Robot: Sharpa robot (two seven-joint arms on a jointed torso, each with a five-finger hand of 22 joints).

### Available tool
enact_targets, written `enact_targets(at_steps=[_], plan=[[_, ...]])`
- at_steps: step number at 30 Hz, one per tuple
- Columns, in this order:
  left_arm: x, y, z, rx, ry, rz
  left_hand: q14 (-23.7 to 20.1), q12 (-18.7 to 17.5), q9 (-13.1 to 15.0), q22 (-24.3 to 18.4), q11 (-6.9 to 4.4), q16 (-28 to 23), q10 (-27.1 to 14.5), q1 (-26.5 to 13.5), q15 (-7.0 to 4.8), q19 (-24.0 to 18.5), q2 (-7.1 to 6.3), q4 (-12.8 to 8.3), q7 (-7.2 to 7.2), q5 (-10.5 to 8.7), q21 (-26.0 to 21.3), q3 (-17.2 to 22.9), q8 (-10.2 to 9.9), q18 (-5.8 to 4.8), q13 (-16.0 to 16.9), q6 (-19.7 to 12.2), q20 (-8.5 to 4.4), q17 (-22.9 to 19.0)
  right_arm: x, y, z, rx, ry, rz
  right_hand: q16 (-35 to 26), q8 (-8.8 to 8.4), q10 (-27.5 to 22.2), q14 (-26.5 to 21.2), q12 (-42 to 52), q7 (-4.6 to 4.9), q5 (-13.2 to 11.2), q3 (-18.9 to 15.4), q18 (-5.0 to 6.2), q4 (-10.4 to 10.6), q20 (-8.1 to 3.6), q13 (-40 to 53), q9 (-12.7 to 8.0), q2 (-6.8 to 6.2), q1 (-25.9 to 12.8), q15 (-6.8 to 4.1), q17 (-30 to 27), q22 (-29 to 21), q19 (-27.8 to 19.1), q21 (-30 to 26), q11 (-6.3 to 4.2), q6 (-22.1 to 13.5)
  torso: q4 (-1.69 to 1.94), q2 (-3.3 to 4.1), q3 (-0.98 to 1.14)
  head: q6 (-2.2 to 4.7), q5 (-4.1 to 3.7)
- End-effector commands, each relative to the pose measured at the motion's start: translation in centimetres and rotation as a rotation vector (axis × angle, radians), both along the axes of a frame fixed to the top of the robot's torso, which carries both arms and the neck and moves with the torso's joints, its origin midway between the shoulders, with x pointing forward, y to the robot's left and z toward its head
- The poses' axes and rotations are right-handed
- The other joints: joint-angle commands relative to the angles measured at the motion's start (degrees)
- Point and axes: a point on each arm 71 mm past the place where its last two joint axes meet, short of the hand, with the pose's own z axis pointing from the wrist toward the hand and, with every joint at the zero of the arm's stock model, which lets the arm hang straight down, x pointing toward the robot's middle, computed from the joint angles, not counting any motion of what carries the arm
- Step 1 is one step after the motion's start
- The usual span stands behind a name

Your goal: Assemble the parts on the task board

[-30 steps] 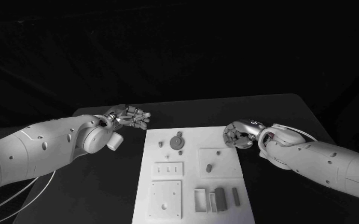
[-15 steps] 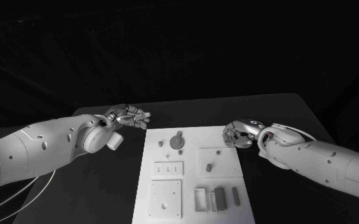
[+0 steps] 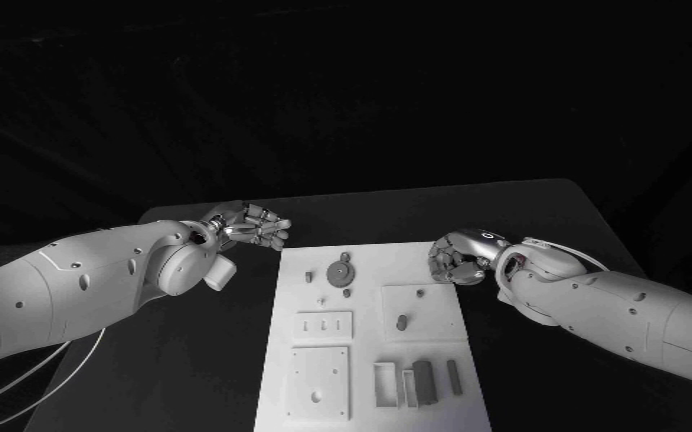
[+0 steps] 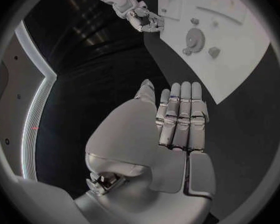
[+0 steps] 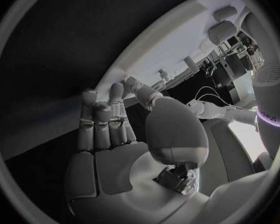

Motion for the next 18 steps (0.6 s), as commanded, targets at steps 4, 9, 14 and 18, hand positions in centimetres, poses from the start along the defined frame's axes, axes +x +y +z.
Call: enact_targets(at_steps=[4, 9, 14, 18], plan=[[-0.2, -0.4, 0.0, 0.039, 0.000, -0.036, 2.0, 0.7, 0.0, 0.5, -0.56, 0.4, 1.8, 1.4, -0.58, 1.7, 0.69, 0.0, 0.24, -0.23, 0.4, 0.4, 0.3, 1.23, 0.4, 1.4, -0.80, 0.7, -0.2, 0.2, -0.2, -0.003, -0.003, 0.000, 0.2, 0.39, 0.0, -0.4, 0.4, 0.85, 0.2, 0.0, 0.83, -0.3, -0.33, 0.1, 0.2, 0.62, 0.0, -0.79, 0.1, 1.1, 0.2, 0.3, -0.35, 3.0, -0.02, 0.00, 0.00, -0.06, 0.01], [-0.5, -0.5, -0.4, 0.102, 0.061, -0.068, 3.2, 1.0, -0.3, 1.1, -1.07, 0.7, 3.1, 0.1, -1.12, 2.9, -0.03, 0.1, 0.32, -0.25, 1.1, 0.2, 0.1, 1.20, 0.8, 1.9, -1.28, 1.5, -0.4, 0.7, 0.2, 0.002, 0.013, -0.011, 0.2, 0.36, 0.0, -0.4, 0.4, 0.84, 0.2, 0.0, 0.83, -0.4, -0.35, 0.1, 0.2, 0.57, 0.0, -0.83, 0.1, 1.1, 0.2, 0.3, -0.38, 3.0, -0.07, -0.03, 0.02, 0.03, 0.11], [-0.7, -0.9, -0.5, 0.246, 0.116, -0.148, 3.5, 0.9, -0.9, 1.5, -1.28, 0.6, 3.7, -5.3, -1.29, 3.1, -1.47, 0.1, 1.09, -0.26, 1.2, -2.3, -1.1, 1.13, 1.3, 0.4, -1.59, 2.2, 0.2, 2.0, 1.8, 0.015, 0.017, -0.014, 0.0, 0.01, -0.2, -0.7, 0.3, 0.92, 0.2, 0.2, 0.83, -1.1, -0.36, 0.2, 0.1, 0.46, 0.3, -0.82, 0.1, 1.0, 0.0, 0.3, -0.32, 2.7, -0.16, -0.07, -0.05, 0.24, -0.15], [-0.6, -1.6, -0.4, 0.278, 0.144, -0.148, 5.2, 1.8, -0.8, 2.5, -2.30, 1.7, 5.6, -7.8, -2.24, 4.8, -1.77, 0.1, 0.74, -0.25, 2.3, -3.2, -0.9, 1.37, 2.6, 1.2, -2.40, 3.7, 0.6, 3.1, 3.3, 0.020, 0.016, -0.007, 0.0, -0.02, -0.2, -0.7, 0.3, 0.94, 0.2, 0.2, 0.83, -1.1, -0.35, 0.2, 0.1, 0.44, 0.3, -0.81, 0.1, 1.0, -0.1, 0.3, -0.31, 2.6, -0.05, -0.13, -0.12, 0.43, -0.10]])
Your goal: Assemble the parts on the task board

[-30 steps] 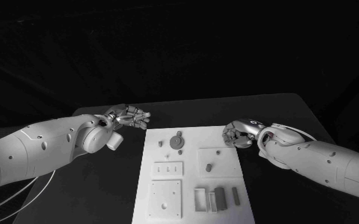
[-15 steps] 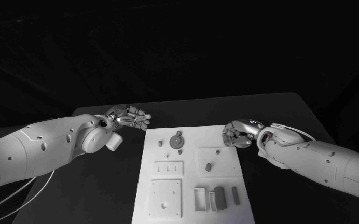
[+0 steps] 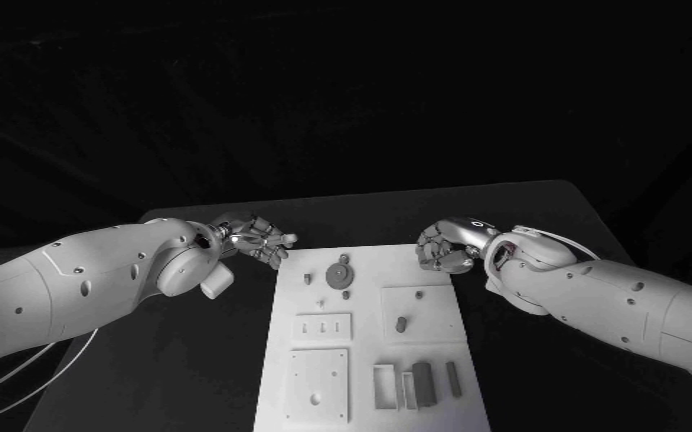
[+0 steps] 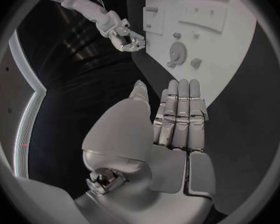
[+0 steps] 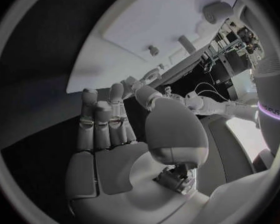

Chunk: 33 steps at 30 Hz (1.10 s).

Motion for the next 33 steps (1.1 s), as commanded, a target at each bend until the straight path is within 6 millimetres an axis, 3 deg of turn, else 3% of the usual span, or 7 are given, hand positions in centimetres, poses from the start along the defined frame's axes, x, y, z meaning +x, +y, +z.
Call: enact_targets(at_steps=[1, 4, 7, 17, 22, 28, 33], plan=[[-0.2, -0.9, -0.1, 0.117, 0.051, -0.054, 0.7, 0.4, 0.1, 0.5, -0.34, 0.5, 0.8, -1.4, -0.37, 0.6, 0.03, 0.0, -0.49, -0.26, 0.5, -0.5, 0.2, 0.71, 0.7, 0.9, -0.38, 1.0, 0.2, 0.8, 0.8, -0.018, 0.041, -0.018, 0.0, -0.24, -0.2, -0.7, 0.1, 1.03, 0.2, 0.0, 0.83, -0.4, -0.35, 0.1, 0.0, 0.16, 0.2, -0.81, 0.1, 1.0, -0.1, 0.3, -0.31, 2.5, 0.15, -0.06, -0.12, 0.17, -0.07], [-0.2, -1.7, 0.2, 0.132, 0.038, -0.065, -0.1, 0.0, 0.4, 0.8, -0.19, 0.2, 0.1, -2.7, -0.20, 0.0, 2.71, 0.0, -1.49, -0.25, 0.2, -0.1, 1.2, 0.45, 1.1, 2.9, -0.38, 1.6, 0.4, 1.8, 2.0, -0.018, 0.035, -0.018, 0.0, -0.42, -0.2, -0.7, 0.0, 1.10, 0.2, -0.1, 0.83, -0.6, -0.33, 0.1, -0.1, 0.14, 0.2, -0.76, 0.1, 1.0, -0.1, 0.3, -0.25, 2.3, 0.16, -0.13, -0.27, 0.19, -0.10], [0.0, -2.6, 0.8, 0.141, 0.018, -0.054, -0.2, -0.1, 0.4, 1.0, -0.15, 0.3, 0.0, -2.8, -0.19, -0.3, 3.28, 0.0, -1.73, -0.26, 0.2, -0.1, 1.1, 0.38, 1.4, 3.1, -0.39, 2.2, 0.5, 3.1, 2.5, -0.021, 0.043, -0.001, 0.0, -0.62, -0.3, -0.7, 0.0, 1.17, 0.2, -0.1, 0.83, -0.8, -0.31, 0.2, -0.1, 0.03, 0.2, -0.70, 0.1, 1.0, -0.1, 0.3, -0.18, 2.1, 0.05, -0.26, -0.37, 0.57, -0.02], [-0.1, -6.3, 2.1, 0.150, -0.027, -0.037, 0.4, -0.4, -0.1, 3.3, 0.14, 2.6, -0.9, -2.8, -1.12, 0.9, -5.07, 0.0, -1.59, -0.24, 1.8, -1.4, 0.3, 0.25, 3.5, 3.2, -1.27, 7.5, 0.2, 8.6, 3.1, -0.020, 0.071, 0.062, -0.1, -0.94, -0.4, -0.8, -0.1, 1.33, 0.2, -0.2, 0.83, -0.7, -0.20, 0.3, -0.2, 0.07, -0.4, -0.54, 0.1, 0.9, -0.2, 0.2, -0.02, 1.8, 0.07, -1.12, -1.32, 0.71, 0.04], [-0.4, -7.8, 2.2, 0.149, -0.019, -0.038, -0.6, -1.1, -0.3, 3.7, 0.81, 2.2, -2.4, -4.8, -0.77, 0.2, -6.53, 0.1, -1.24, -0.28, 1.5, 0.5, -0.3, 0.05, 4.5, 2.8, -1.04, 9.1, -0.1, 10.7, 3.2, -0.012, 0.069, 0.093, -0.2, -1.13, -0.5, -0.9, -0.1, 1.41, 0.2, -0.2, 0.83, -0.6, -0.13, 0.3, -0.2, 0.19, -0.8, -0.47, 0.1, 0.9, -0.2, 0.1, 0.05, 1.7, 0.11, -1.25, -1.64, 0.85, -0.70], [-0.8, -8.8, 2.0, 0.175, 0.027, -0.062, -0.8, -1.2, -0.5, 4.0, 0.81, 1.8, -2.9, -10.3, -0.81, -0.1, -7.62, 0.1, -1.08, -0.27, 1.3, 0.9, -0.6, 0.17, 5.6, 2.7, -1.07, 10.3, -0.5, 12.3, 3.3, 0.000, 0.066, 0.126, -0.3, -1.36, -0.6, -1.0, -0.2, 1.49, 0.2, -0.2, 0.83, -0.7, -0.13, 0.3, -0.3, 0.00, -0.9, -0.42, 0.1, 0.9, -0.3, 0.0, 0.11, 1.4, 0.18, -1.12, -1.59, 0.92, -1.17], [-1.1, -9.3, 2.0, 0.182, 0.038, -0.042, -0.9, -1.7, -0.7, 4.3, 1.12, 0.3, -4.0, -15.7, -0.66, -0.3, -11.15, 0.1, -0.87, -0.23, 0.7, 8.6, -1.2, 0.53, 7.2, 2.2, -0.88, 11.7, -0.9, 13.2, 3.5, 0.007, 0.067, 0.145, -0.4, -1.43, -0.6, -1.0, -0.3, 1.51, 0.2, -0.2, 0.83, -0.9, -0.13, 0.3, -0.3, -0.05, -0.9, -0.39, 0.1, 0.8, -0.3, 0.0, 0.14, 1.3, 0.10, -1.10, -1.56, 0.68, -0.97]])
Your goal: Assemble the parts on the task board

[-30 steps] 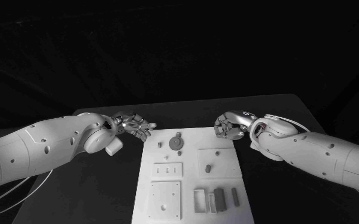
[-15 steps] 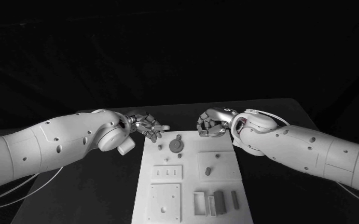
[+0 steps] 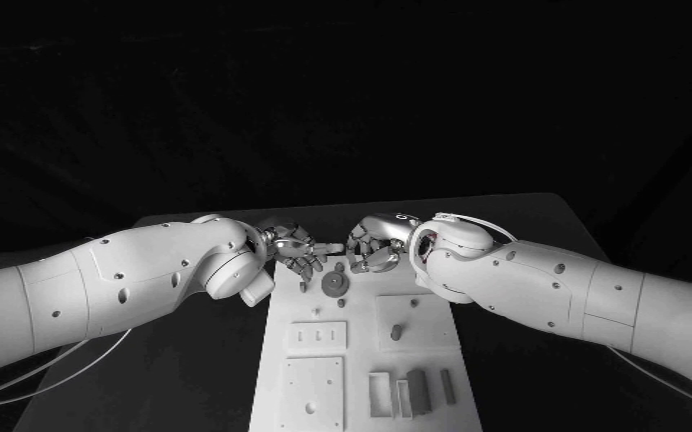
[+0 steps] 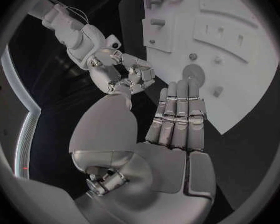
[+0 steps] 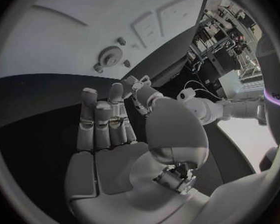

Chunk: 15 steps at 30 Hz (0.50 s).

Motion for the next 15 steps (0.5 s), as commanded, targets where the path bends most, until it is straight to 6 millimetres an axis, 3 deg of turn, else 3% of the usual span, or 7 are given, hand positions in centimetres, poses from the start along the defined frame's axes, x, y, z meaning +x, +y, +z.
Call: enact_targets(at_steps=[1, 6, 12, 15], plan=[[-0.1, -0.2, -0.1, 0.020, 0.024, 0.048, -0.2, -0.3, 0.0, 0.1, -0.01, -0.4, -0.4, -1.3, 0.07, -0.4, -0.34, 0.0, 0.10, -0.23, -0.3, 1.7, -0.3, 0.70, 0.4, -0.4, 0.01, 0.4, -0.3, 0.5, -0.1, -0.011, 0.012, 0.010, -0.4, -0.09, -0.1, -0.1, -0.3, 1.25, 0.2, -0.1, 0.82, -0.3, -0.14, 0.1, 0.1, -0.12, -0.3, -0.11, 0.1, 0.8, -0.3, 0.0, -0.39, 0.9, 0.00, 0.03, 0.07, -0.30, 0.10], [-0.3, -0.4, -0.3, -0.032, 0.096, 0.090, -0.2, -0.2, 0.1, 0.3, -0.08, -0.7, -0.4, -1.3, 0.08, -0.6, 1.18, -0.2, -0.01, -0.24, -0.5, 1.7, -0.2, 0.71, 0.9, -0.2, 0.03, 0.8, -0.6, 1.3, 0.1, -0.002, 0.009, 0.020, -0.4, -0.12, -0.1, -0.1, -0.3, 1.27, 0.2, -0.1, 0.82, -0.3, -0.12, 0.1, 0.1, -0.05, -0.4, -0.09, 0.0, 0.8, -0.3, 0.0, -0.37, 0.9, -0.11, -0.02, 0.22, -0.50, 0.26], [-0.4, -1.0, -0.4, -0.027, 0.114, 0.071, 0.4, -0.2, 0.3, 1.1, -0.30, -1.7, -0.1, 1.9, -0.01, -0.6, 4.56, -0.1, -0.21, -0.26, -0.6, -4.0, -0.1, 0.69, 2.2, 0.3, -0.03, 2.0, -0.7, 1.8, 0.2, 0.002, 0.008, 0.025, -0.4, -0.15, -0.1, 0.0, -0.3, 1.28, 0.2, -0.1, 0.82, -0.3, -0.12, 0.1, 0.1, 0.02, -0.5, -0.08, 0.1, 0.8, -0.3, 0.0, -0.36, 0.9, -0.07, -0.04, 0.17, -0.66, 0.36], [-0.5, -1.1, -0.4, -0.028, 0.114, 0.068, 0.7, -0.1, 0.4, 1.3, -0.51, -2.0, 0.3, 3.5, -0.10, -0.4, 5.56, -0.2, -0.48, -0.26, -0.5, -5.5, 0.1, 0.71, 2.8, 0.8, -0.10, 2.4, -0.7, 1.9, 0.2, 0.002, 0.008, 0.023, -0.4, -0.16, -0.1, 0.0, -0.3, 1.29, 0.2, -0.1, 0.82, -0.3, -0.12, 0.1, 0.1, 0.04, -0.5, -0.08, 0.1, 0.8, -0.3, 0.0, -0.36, 0.9, -0.10, -0.03, 0.14, -0.72, 0.42]])
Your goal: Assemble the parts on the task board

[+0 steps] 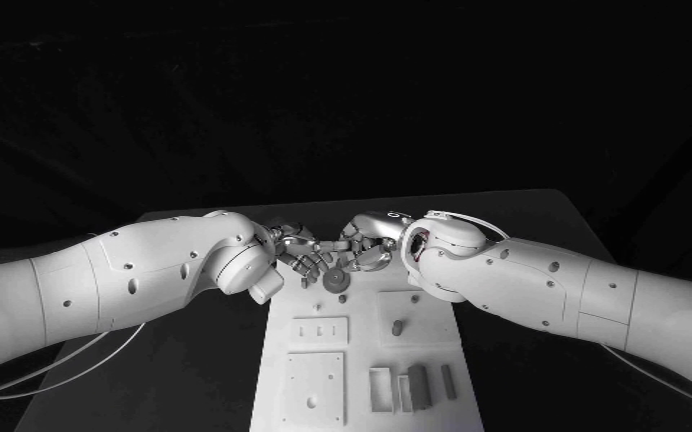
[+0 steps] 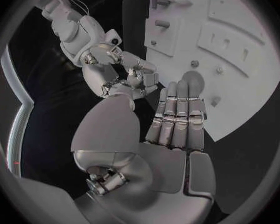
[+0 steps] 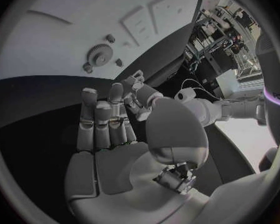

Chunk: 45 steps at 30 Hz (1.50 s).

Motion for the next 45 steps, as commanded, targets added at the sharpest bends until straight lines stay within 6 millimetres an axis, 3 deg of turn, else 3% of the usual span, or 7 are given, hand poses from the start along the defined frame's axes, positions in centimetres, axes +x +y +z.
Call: enact_targets(at_steps=[1, 11, 20, 37, 43, 45], plan=[[-0.1, -0.2, 0.0, -0.011, 0.028, 0.012, 0.7, 0.0, 0.2, 0.2, -0.56, -0.5, 0.4, 1.3, 0.01, 0.1, 0.66, 0.0, -0.25, -0.26, -0.3, -0.9, 0.3, 0.70, 0.4, 0.7, -0.12, 0.3, 0.0, 0.1, 0.0, -0.008, 0.003, -0.002, -0.2, 0.01, -0.1, 0.1, -0.3, 1.29, 0.2, -0.1, 0.82, -0.3, -0.12, 0.1, 0.1, 0.05, -0.6, -0.18, 0.1, 0.8, -0.3, 0.0, -0.35, 0.9, -0.03, 0.01, -0.05, -0.09, 0.08], [-0.2, -0.2, 0.0, 0.000, 0.026, 0.011, 2.7, 1.0, 0.6, 0.9, -1.58, -0.2, 2.6, 5.1, -0.71, 1.7, 1.17, 0.0, -1.04, -0.25, 0.4, -0.7, 1.3, 0.85, 1.6, 2.8, -0.66, 1.3, -0.1, 0.6, 0.0, -0.012, 0.004, -0.001, -0.2, -0.02, 0.0, 0.1, -0.3, 1.29, 0.2, -0.1, 0.82, -0.3, -0.11, 0.1, 0.1, 0.12, -0.7, -0.17, 0.1, 0.8, -0.2, 0.0, -0.34, 0.9, -0.02, 0.08, -0.11, -0.31, 0.25], [-0.1, -0.1, 0.1, -0.001, 0.013, 0.027, 3.8, 1.4, 0.9, 1.3, -2.19, -0.2, 3.9, 4.7, -1.34, 2.5, 1.63, 0.0, -1.67, -0.26, 0.7, -0.4, 1.8, 0.75, 2.3, 4.2, -1.17, 1.9, -0.2, 1.3, 0.0, -0.014, 0.009, 0.010, -0.2, 0.00, 0.0, 0.1, -0.3, 1.28, 0.2, -0.1, 0.82, -0.3, -0.12, 0.1, 0.1, 0.18, -0.8, -0.16, 0.1, 0.8, -0.2, 0.0, -0.35, 1.0, -0.03, 0.00, -0.08, -0.64, 0.76], [-0.1, -0.3, 0.1, 0.018, 0.015, 0.015, 4.7, 1.5, 1.0, 1.7, -2.65, -0.3, 5.0, 5.8, -1.73, 3.2, 2.28, -0.1, -2.17, -0.26, 0.9, -0.1, 2.1, 0.58, 2.8, 5.3, -1.66, 2.5, -0.4, 2.2, 0.0, -0.019, 0.003, 0.019, -0.2, 0.05, 0.1, 0.2, -0.3, 1.23, 0.2, -0.1, 0.82, -0.2, -0.12, 0.1, 0.1, 0.24, -1.1, -0.20, 0.1, 0.8, -0.1, 0.0, -0.39, 1.2, 0.04, 0.01, -0.06, -1.07, 0.70], [0.0, -0.3, 0.2, 0.016, 0.006, 0.023, 5.1, 1.4, 1.1, 2.0, -2.83, -0.3, 5.4, 7.5, -1.94, 3.5, 3.35, -0.2, -2.35, -0.25, 1.0, 0.1, 2.1, 0.53, 3.0, 5.7, -1.91, 2.9, -0.5, 2.3, 0.0, -0.020, 0.006, 0.023, -0.2, 0.07, 0.1, 0.3, -0.3, 1.21, 0.2, -0.1, 0.82, -0.2, -0.13, 0.1, 0.2, 0.27, -1.1, -0.21, 0.1, 0.8, -0.1, 0.0, -0.41, 1.2, 0.04, 0.01, -0.07, -1.13, 0.77], [0.1, -0.2, 0.2, 0.015, 0.002, 0.025, 5.3, 1.4, 1.1, 2.1, -2.88, -0.4, 5.5, 8.7, -2.01, 3.6, 4.28, -0.3, -2.39, -0.25, 1.0, 0.4, 2.1, 0.50, 3.1, 5.8, -1.99, 3.0, -0.6, 2.3, 0.0, -0.020, 0.007, 0.026, -0.2, 0.08, 0.1, 0.3, -0.3, 1.20, 0.2, -0.1, 0.82, -0.2, -0.13, 0.1, 0.2, 0.29, -1.1, -0.22, 0.1, 0.8, -0.1, 0.0, -0.42, 1.3, 0.03, 0.01, -0.07, -1.13, 0.78]])
